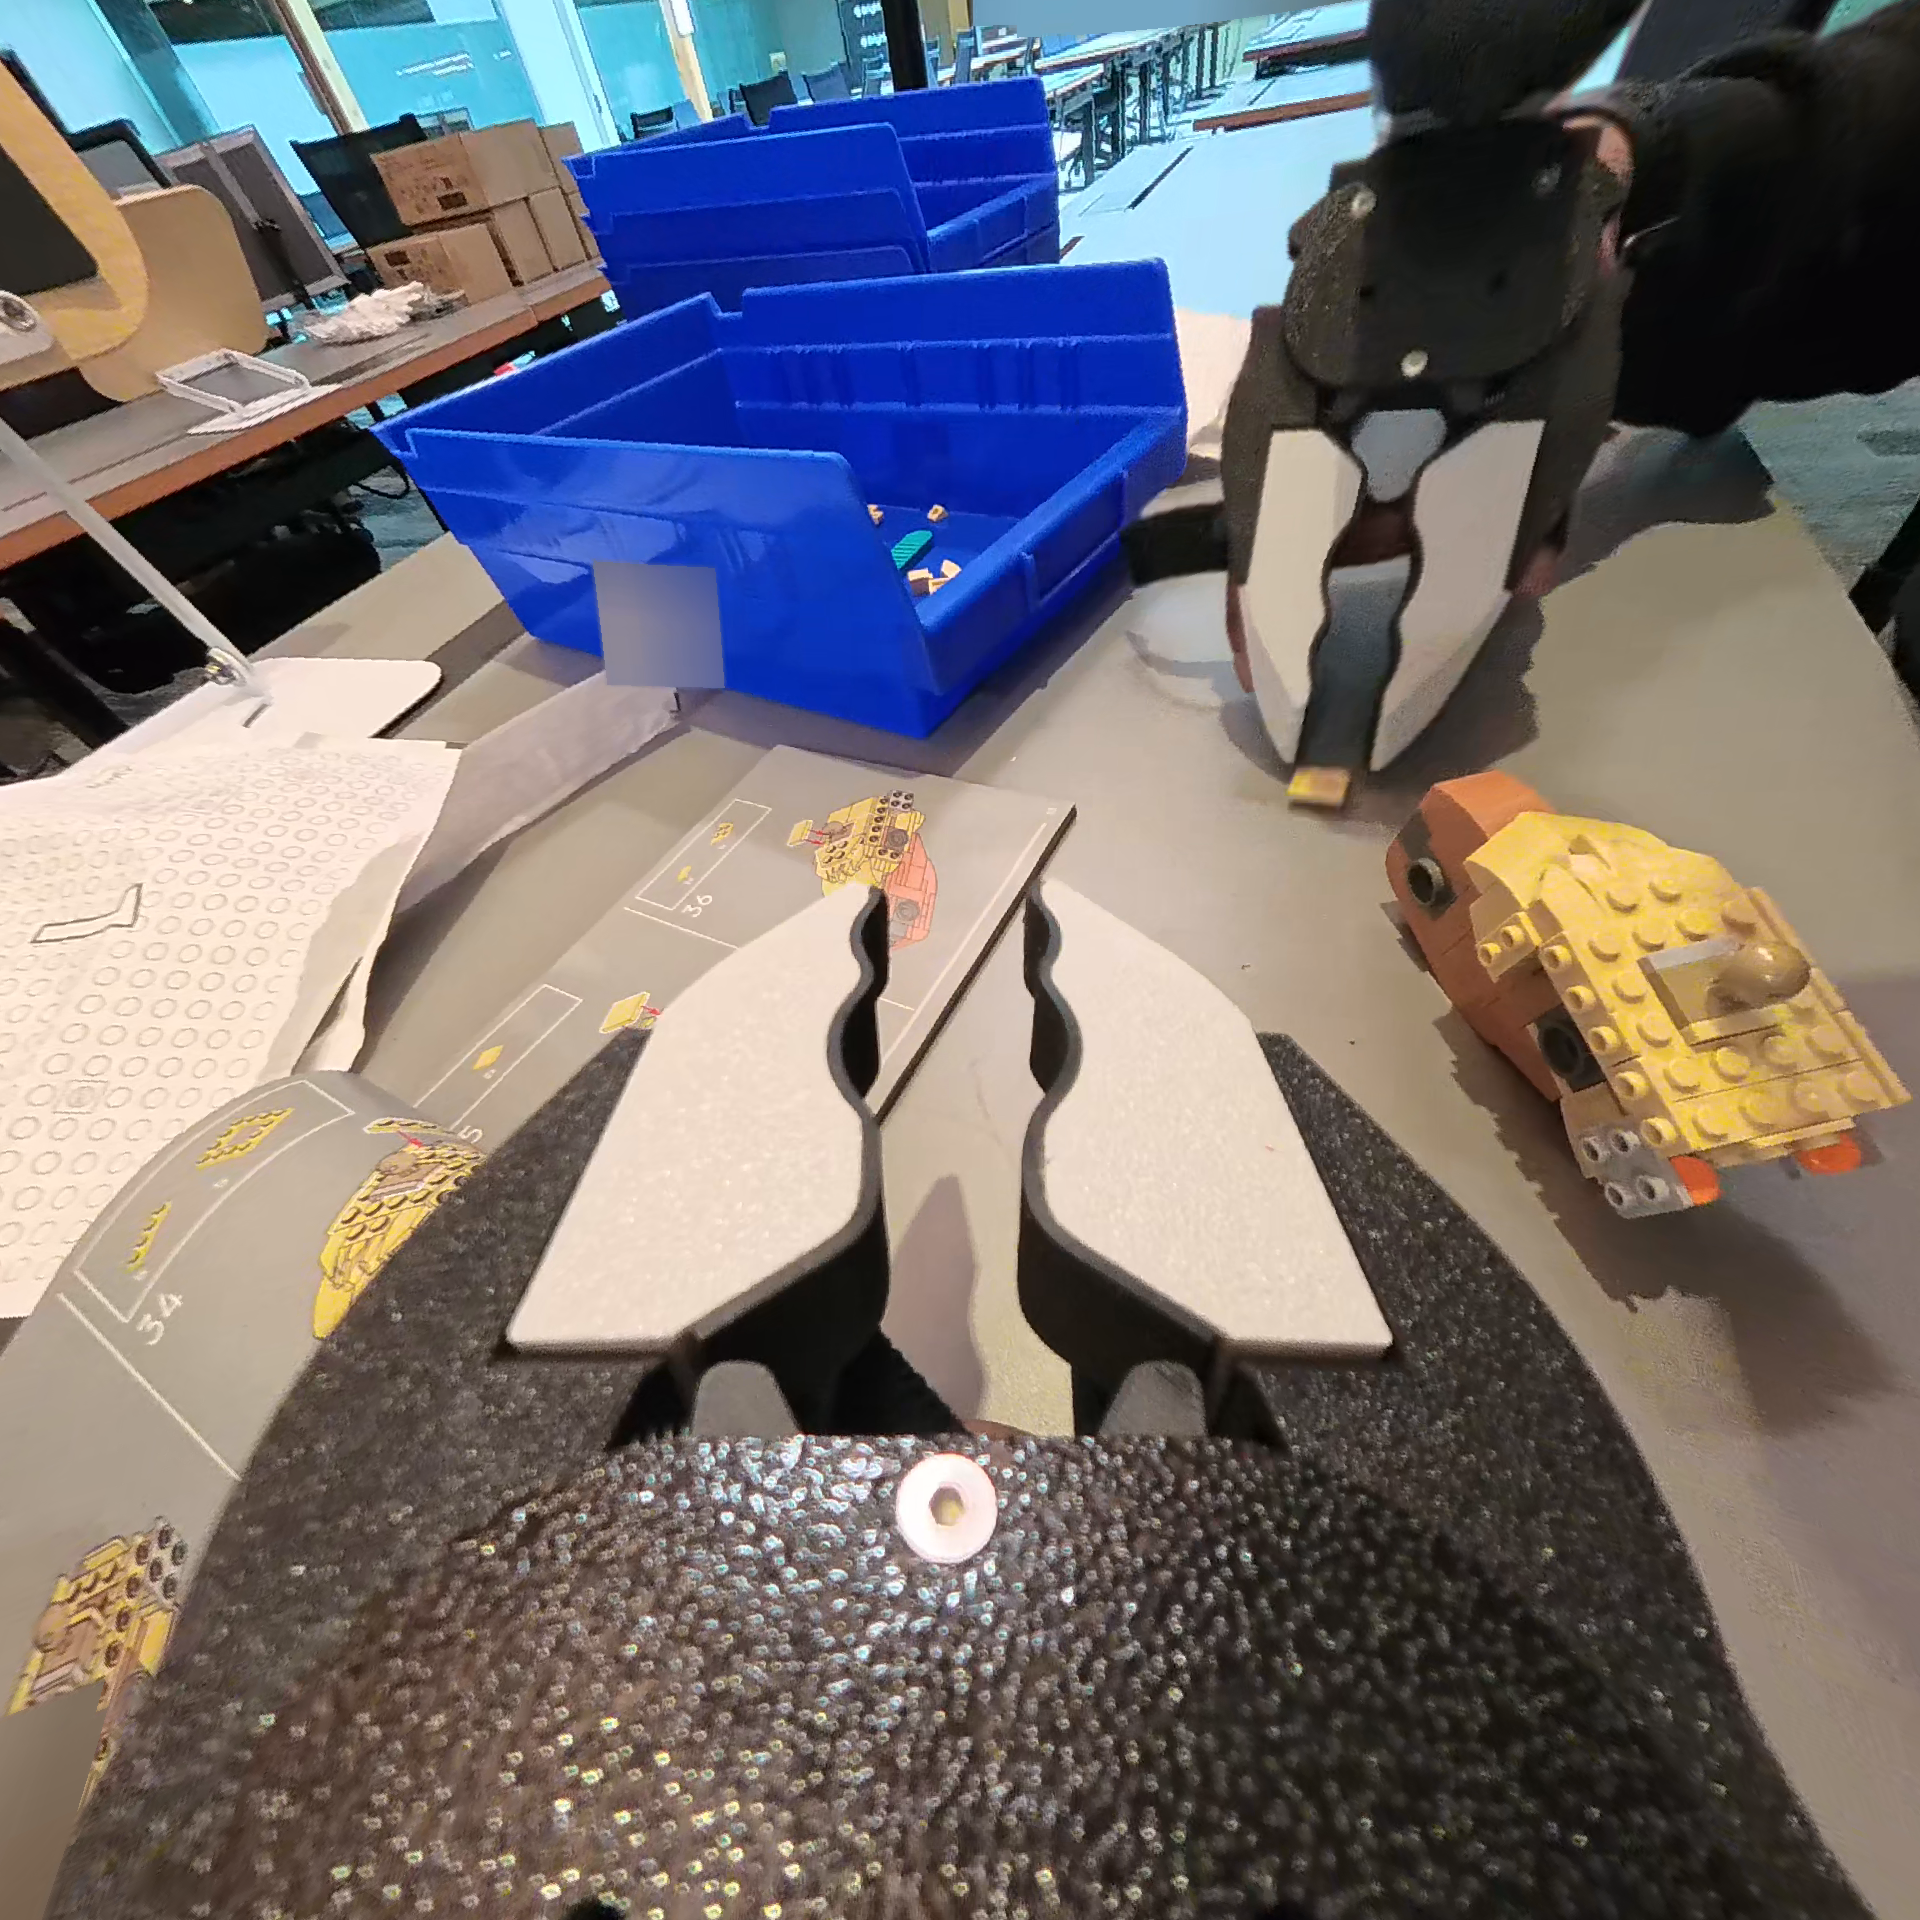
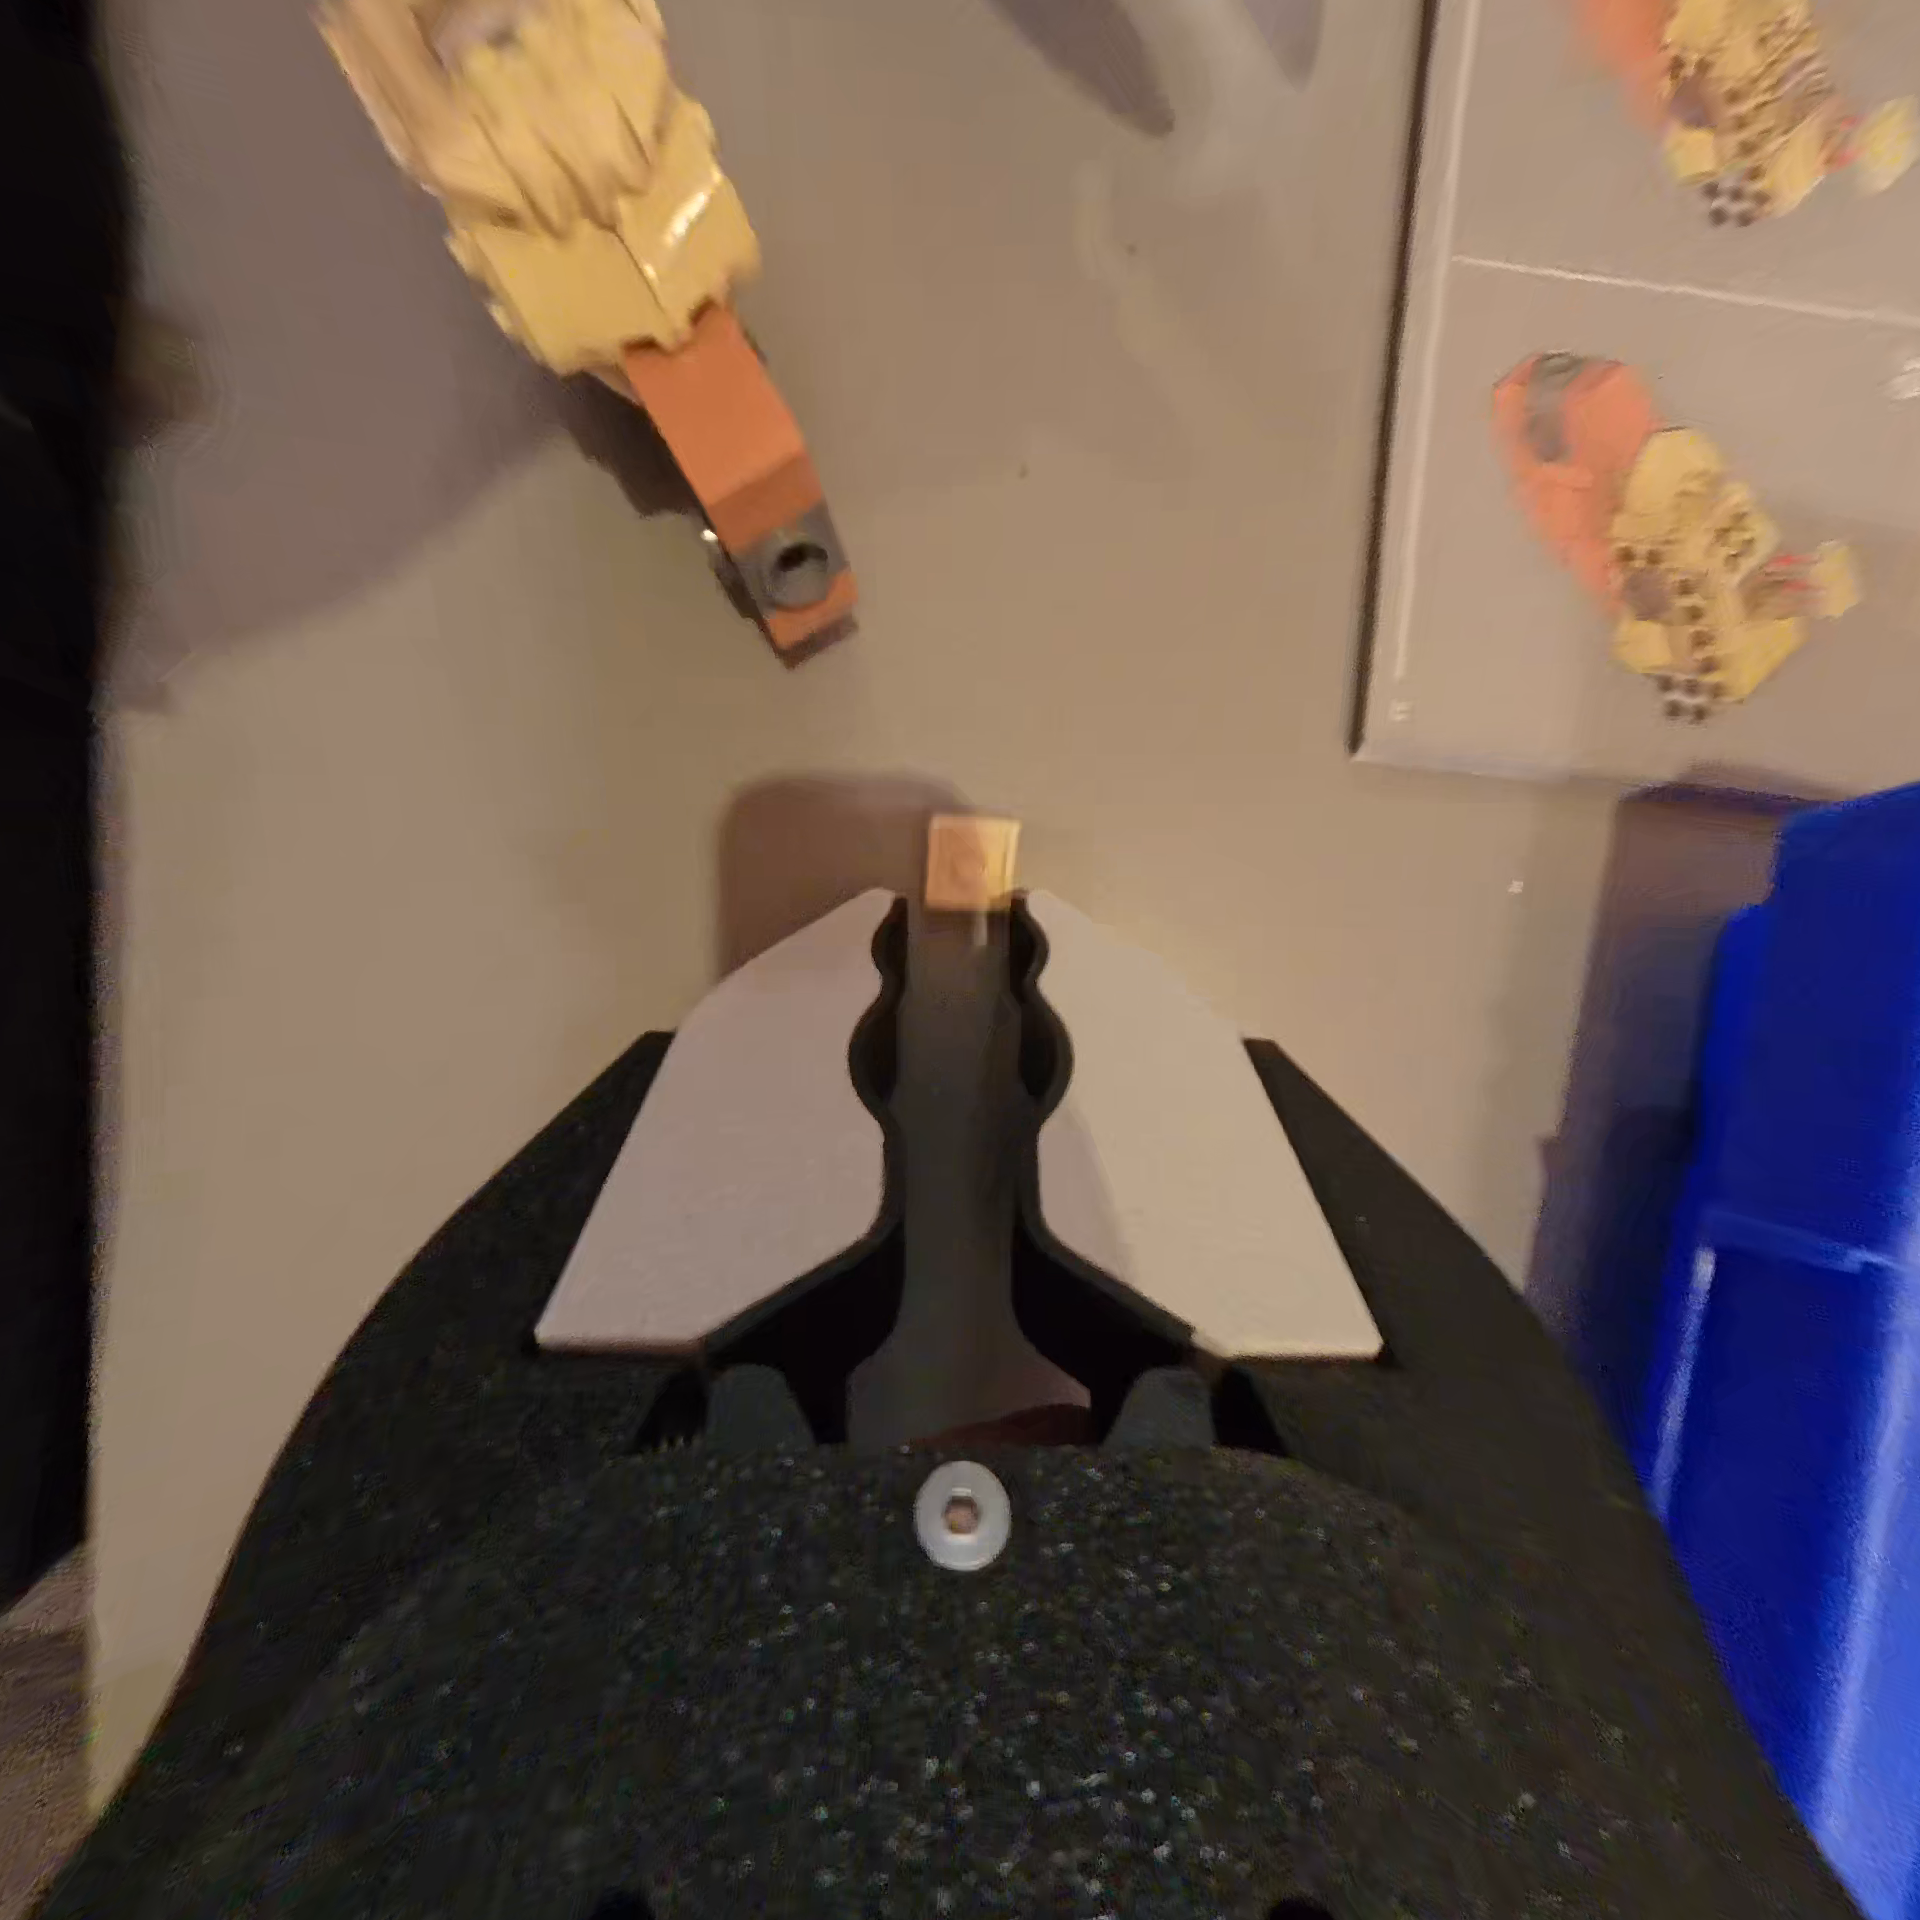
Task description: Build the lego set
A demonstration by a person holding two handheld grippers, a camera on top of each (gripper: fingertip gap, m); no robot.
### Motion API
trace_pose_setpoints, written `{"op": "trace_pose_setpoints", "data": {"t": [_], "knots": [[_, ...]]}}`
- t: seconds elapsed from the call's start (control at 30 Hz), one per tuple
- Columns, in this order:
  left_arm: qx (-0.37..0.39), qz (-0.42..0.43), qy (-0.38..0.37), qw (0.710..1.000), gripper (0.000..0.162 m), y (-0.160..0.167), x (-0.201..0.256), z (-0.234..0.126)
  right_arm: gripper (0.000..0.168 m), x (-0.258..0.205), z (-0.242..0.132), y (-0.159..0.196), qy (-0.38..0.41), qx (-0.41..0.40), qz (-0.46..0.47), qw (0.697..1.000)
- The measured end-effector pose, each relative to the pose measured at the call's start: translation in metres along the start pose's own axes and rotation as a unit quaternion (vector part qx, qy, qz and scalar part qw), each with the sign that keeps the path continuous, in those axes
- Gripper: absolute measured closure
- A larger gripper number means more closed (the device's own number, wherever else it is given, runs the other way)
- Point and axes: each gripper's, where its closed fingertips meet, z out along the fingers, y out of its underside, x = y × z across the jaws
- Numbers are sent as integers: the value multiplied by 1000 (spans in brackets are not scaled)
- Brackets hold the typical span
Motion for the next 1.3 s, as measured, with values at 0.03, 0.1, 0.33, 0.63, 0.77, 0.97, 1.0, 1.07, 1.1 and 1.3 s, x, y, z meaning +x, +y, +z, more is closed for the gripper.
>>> {"op": "trace_pose_setpoints", "data": {"t": [0.03,0.1,0.33,0.63,0.77,0.97,1.0,1.07,1.1,1.3], "knots": [[-1,-1,0,1000,138,0,0,0,145,0,-1,0,-8,-1,10,1000],[-2,-2,1,1000,138,0,0,0,138,15,-13,1,15,5,7,1000],[3,-23,3,1000,138,-1,-7,1,142,120,-107,11,89,-18,-12,996],[10,-57,-6,998,138,-2,-19,2,141,177,-91,58,76,-167,-37,982],[11,-56,-5,998,138,-2,-19,2,135,163,-80,76,77,-220,-62,970],[2,-37,-3,999,138,0,-14,3,124,126,-75,71,49,-204,-71,975],[1,-35,-3,999,138,0,-14,4,121,120,-76,72,46,-206,-80,974],[-3,-34,-2,999,138,1,-14,5,119,119,-78,72,57,-213,-98,970],[-4,-36,-2,999,138,1,-14,5,120,120,-78,70,64,-209,-102,971],[-2,-33,-6,999,138,1,-15,5,131,113,-62,33,-1,-110,-75,991]]}}
